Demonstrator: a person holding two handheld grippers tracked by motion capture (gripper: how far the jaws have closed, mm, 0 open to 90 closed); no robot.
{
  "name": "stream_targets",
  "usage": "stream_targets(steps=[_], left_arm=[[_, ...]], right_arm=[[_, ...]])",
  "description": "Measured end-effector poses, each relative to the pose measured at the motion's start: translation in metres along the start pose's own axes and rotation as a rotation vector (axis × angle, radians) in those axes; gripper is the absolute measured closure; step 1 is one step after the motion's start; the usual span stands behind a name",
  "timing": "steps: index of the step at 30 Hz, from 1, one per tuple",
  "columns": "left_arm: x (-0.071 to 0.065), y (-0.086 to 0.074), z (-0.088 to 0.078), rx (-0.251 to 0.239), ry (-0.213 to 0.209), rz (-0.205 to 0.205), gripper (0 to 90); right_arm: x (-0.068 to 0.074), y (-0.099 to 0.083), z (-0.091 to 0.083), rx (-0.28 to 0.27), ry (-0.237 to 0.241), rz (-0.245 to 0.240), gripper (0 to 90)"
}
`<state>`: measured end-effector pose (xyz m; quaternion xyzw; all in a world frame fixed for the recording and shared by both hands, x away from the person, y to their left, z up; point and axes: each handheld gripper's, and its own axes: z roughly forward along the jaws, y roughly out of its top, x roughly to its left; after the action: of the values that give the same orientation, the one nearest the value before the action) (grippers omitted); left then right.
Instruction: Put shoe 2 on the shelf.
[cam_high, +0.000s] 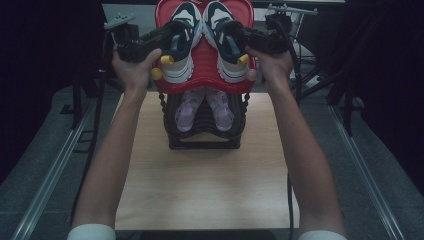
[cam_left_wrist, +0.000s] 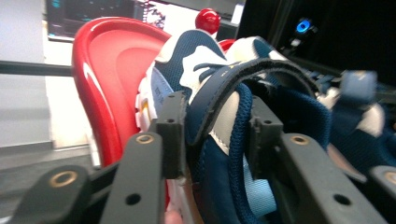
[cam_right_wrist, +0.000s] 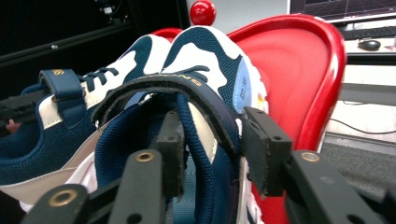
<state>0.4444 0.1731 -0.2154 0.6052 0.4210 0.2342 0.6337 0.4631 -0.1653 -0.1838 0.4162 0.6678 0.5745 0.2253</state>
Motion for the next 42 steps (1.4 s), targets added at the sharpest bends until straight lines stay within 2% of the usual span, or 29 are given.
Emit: stream_targets(steps=[3,6,8,12,17,26,42], left_arm=[[0.000,0.001,0.000,0.005,-0.027,-0.009,53.2],[0.002,0.002,-0.002,0.005,-0.044,-0.024,44.7],[0.002,0.002,-0.003,0.003,-0.059,-0.034,42.1],[-0.002,0.003,-0.005,-0.003,-0.079,-0.037,41.9],[-0.004,0.003,-0.009,-0.007,-0.084,-0.038,41.5],[0.006,-0.002,-0.023,-0.023,-0.102,-0.081,41.9],[0.013,-0.008,-0.051,-0.047,-0.106,-0.089,42.7]], right_arm=[[-0.001,-0.001,0.001,-0.003,0.015,-0.001,56.1],[-0.005,0.000,0.000,0.001,0.072,0.036,46.8],[-0.008,0.000,-0.002,0.001,0.091,0.051,42.8],[-0.011,-0.001,-0.010,-0.013,0.136,0.070,41.5],[-0.014,-0.005,-0.016,-0.036,0.155,0.066,41.4],[-0.019,-0.013,-0.021,-0.087,0.218,0.096,44.0],[-0.019,-0.018,-0.038,-0.138,0.261,0.086,44.1]])
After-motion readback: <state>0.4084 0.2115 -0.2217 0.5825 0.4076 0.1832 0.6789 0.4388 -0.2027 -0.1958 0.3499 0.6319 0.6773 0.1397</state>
